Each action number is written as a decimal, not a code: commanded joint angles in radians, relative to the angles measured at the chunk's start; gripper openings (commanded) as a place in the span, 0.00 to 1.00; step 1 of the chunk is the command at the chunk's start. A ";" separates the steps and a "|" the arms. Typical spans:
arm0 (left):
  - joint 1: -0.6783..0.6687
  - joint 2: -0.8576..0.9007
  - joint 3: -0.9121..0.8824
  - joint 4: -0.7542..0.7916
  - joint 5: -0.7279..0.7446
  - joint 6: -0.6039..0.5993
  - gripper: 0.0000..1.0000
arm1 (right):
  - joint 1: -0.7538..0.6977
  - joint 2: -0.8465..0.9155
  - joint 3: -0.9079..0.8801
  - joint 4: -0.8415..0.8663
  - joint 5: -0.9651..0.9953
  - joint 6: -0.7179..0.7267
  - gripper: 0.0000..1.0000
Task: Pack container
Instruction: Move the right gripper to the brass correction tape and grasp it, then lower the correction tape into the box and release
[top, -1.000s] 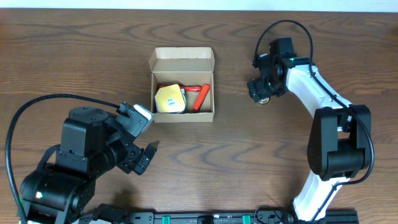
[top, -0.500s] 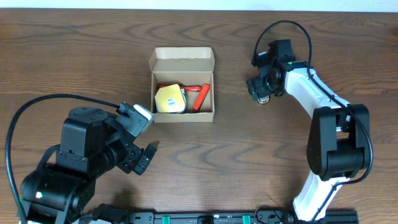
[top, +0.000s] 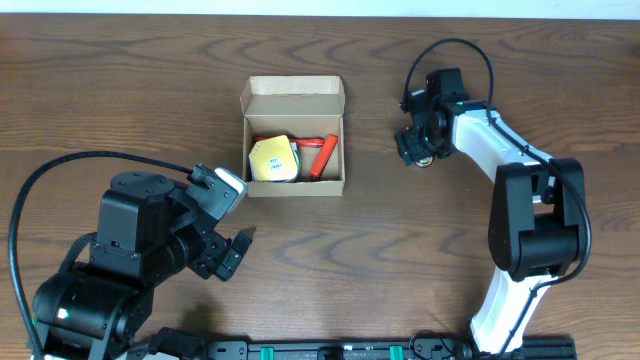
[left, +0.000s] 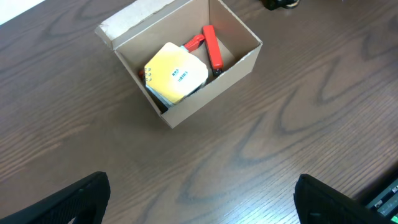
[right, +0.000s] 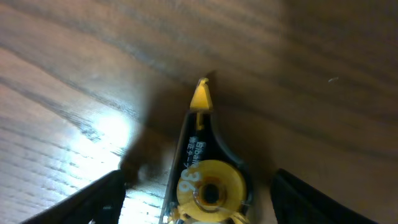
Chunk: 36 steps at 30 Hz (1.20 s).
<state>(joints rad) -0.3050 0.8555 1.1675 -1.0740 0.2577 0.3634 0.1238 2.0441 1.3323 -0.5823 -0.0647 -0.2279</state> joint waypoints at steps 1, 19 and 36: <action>-0.002 -0.002 0.015 -0.003 -0.006 0.007 0.95 | 0.008 0.032 -0.008 -0.016 -0.003 0.028 0.70; -0.002 -0.002 0.015 -0.003 -0.006 0.007 0.95 | 0.026 -0.050 0.220 -0.201 -0.239 0.251 0.29; -0.002 -0.002 0.015 -0.003 -0.006 0.007 0.95 | 0.417 -0.151 0.399 -0.251 0.005 0.523 0.27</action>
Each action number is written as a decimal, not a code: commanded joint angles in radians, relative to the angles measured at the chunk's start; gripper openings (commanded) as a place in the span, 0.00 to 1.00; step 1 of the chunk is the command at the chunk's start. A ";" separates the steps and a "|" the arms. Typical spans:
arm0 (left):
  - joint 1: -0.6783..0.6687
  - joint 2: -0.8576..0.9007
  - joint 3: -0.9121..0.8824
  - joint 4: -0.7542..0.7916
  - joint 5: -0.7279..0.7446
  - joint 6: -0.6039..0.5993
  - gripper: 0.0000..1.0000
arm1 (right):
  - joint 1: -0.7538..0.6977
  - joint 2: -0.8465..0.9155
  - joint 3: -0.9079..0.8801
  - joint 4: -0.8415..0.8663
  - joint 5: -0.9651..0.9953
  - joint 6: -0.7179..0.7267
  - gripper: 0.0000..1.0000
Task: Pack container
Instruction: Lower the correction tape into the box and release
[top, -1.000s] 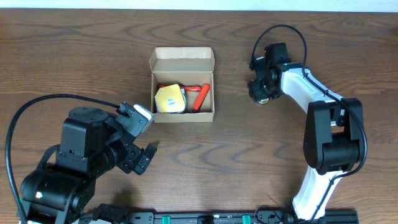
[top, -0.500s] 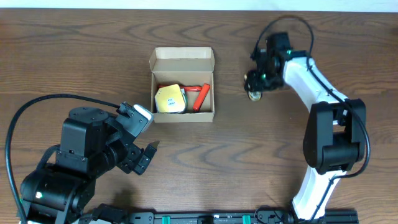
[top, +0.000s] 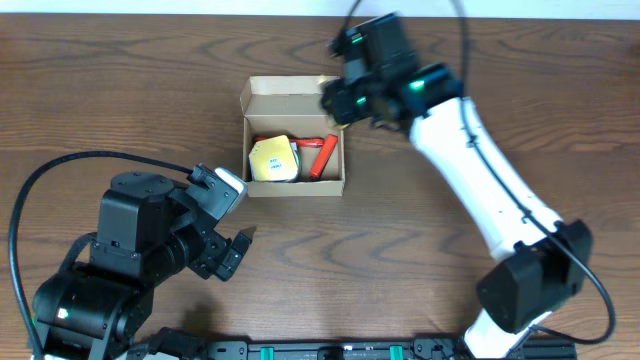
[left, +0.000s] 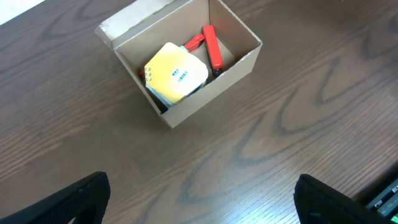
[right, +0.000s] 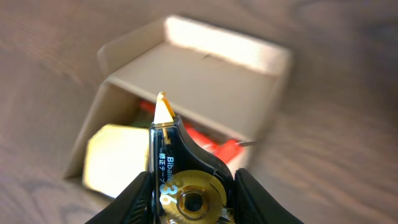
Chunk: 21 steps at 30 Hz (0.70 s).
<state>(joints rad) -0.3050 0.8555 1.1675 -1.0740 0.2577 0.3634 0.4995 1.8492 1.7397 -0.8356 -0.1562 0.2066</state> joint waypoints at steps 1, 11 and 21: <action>-0.002 -0.002 0.015 -0.003 -0.006 0.007 0.95 | 0.061 0.058 -0.008 0.006 0.104 0.104 0.27; -0.002 -0.002 0.015 -0.003 -0.006 0.006 0.95 | 0.146 0.166 -0.009 -0.003 0.217 0.191 0.25; -0.002 -0.002 0.015 -0.004 -0.006 0.007 0.95 | 0.143 0.136 -0.005 -0.037 0.208 0.200 0.72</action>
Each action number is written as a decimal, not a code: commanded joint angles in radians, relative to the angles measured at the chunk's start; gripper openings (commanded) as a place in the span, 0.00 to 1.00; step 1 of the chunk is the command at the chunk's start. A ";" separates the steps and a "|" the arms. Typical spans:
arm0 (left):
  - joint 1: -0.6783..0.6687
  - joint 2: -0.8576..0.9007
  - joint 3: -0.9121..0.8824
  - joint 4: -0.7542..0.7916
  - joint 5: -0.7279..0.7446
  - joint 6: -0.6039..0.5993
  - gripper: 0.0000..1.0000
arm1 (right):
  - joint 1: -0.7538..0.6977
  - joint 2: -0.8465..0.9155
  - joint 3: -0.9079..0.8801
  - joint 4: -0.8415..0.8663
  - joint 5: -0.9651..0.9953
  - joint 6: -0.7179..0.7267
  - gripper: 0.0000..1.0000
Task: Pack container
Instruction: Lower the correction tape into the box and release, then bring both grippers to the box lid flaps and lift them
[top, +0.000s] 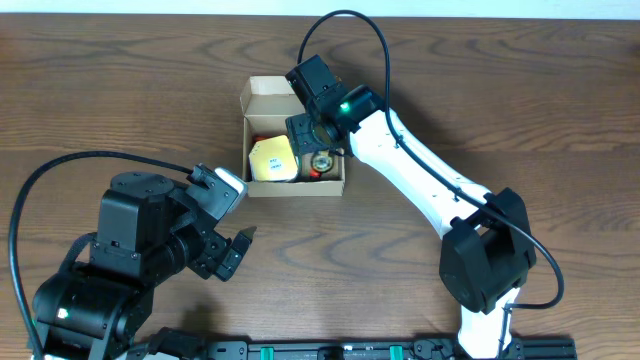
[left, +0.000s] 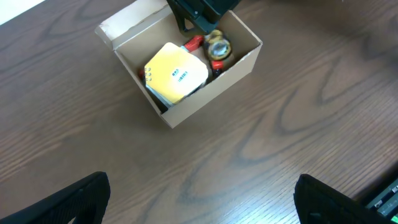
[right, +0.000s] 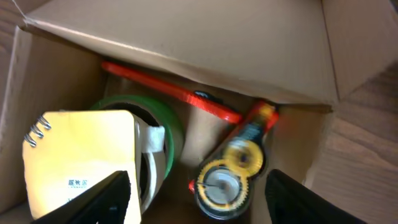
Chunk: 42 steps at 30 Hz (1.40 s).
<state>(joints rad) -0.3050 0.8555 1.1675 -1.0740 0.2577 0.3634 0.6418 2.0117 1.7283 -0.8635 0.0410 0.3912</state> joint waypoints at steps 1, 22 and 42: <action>-0.002 -0.002 0.015 -0.004 -0.006 0.007 0.95 | -0.002 -0.041 0.006 -0.012 0.011 0.014 0.72; 0.033 0.058 0.014 0.160 -0.137 -0.055 0.95 | -0.291 -0.158 -0.092 0.068 -0.116 0.006 0.01; 0.490 0.888 0.014 0.835 0.575 -0.394 0.14 | -0.386 -0.139 -0.472 0.592 -0.389 0.016 0.01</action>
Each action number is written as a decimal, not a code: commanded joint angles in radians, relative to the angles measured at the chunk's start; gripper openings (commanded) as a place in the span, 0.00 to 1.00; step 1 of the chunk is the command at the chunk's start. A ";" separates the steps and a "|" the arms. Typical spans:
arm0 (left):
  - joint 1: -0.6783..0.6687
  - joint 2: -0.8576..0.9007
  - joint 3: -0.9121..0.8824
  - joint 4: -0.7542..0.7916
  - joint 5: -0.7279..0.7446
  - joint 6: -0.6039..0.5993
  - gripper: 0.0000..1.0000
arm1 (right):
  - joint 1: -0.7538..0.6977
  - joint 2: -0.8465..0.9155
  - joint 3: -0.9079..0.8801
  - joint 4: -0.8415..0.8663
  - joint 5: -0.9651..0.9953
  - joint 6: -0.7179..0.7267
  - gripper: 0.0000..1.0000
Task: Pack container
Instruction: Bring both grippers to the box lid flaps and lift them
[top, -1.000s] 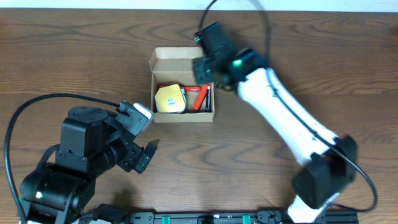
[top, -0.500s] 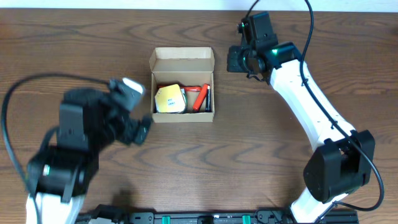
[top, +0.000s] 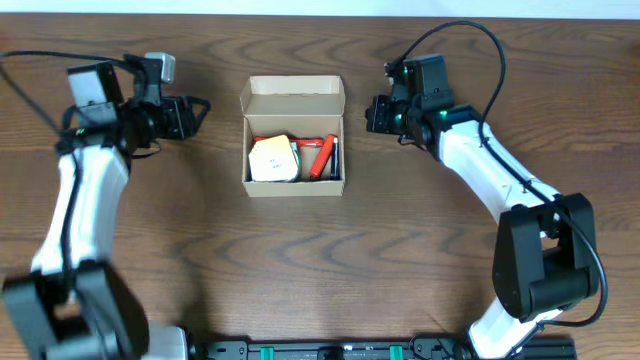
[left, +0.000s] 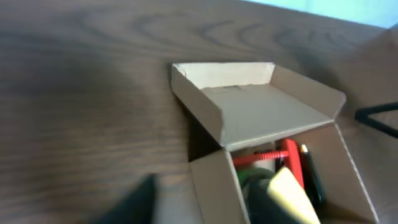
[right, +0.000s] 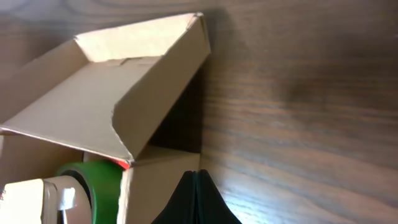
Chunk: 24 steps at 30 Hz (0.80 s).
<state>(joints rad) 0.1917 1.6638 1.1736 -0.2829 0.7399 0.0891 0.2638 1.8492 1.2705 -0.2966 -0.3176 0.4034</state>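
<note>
The open cardboard box (top: 293, 88) sits mid-table. It holds a yellow notepad (top: 272, 158), a green tape roll (right: 93, 180), a red tool (top: 322, 155) and the black correction tape (top: 336, 158) along its right wall. My right gripper (top: 372, 112) is shut and empty, just right of the box's back right corner, its tips (right: 196, 186) by the box wall (right: 158, 180). My left gripper (top: 197, 106) is left of the box and points at it. In the blurred left wrist view its fingers (left: 144, 199) look parted beside the box's left wall (left: 217, 186).
The box's lid flap (left: 249, 106) stands up at the back. Dark wooden table (top: 420, 250) lies all round the box. Cables loop off both arms at the far edge.
My right gripper was open over the box's inside; it is now shut, outside the box's right back corner. My left arm has moved from the near left to the far left, facing the box.
My right gripper was down over the correction tape on the table right of the box. Then it held the tape above the box. Then the tape lay inside and the gripper was open. Now both grippers flank the box near its back.
</note>
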 joint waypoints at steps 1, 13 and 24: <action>-0.008 0.114 0.009 0.077 0.095 -0.160 0.06 | -0.010 0.033 -0.014 0.042 -0.031 0.005 0.01; -0.056 0.430 0.218 0.128 0.203 -0.322 0.06 | -0.020 0.191 -0.014 0.212 -0.122 0.151 0.01; -0.110 0.592 0.420 0.000 0.204 -0.322 0.06 | -0.020 0.288 -0.014 0.373 -0.199 0.221 0.01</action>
<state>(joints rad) 0.0784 2.2185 1.5684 -0.2634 0.9276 -0.2283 0.2523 2.1067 1.2610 0.0570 -0.4801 0.5919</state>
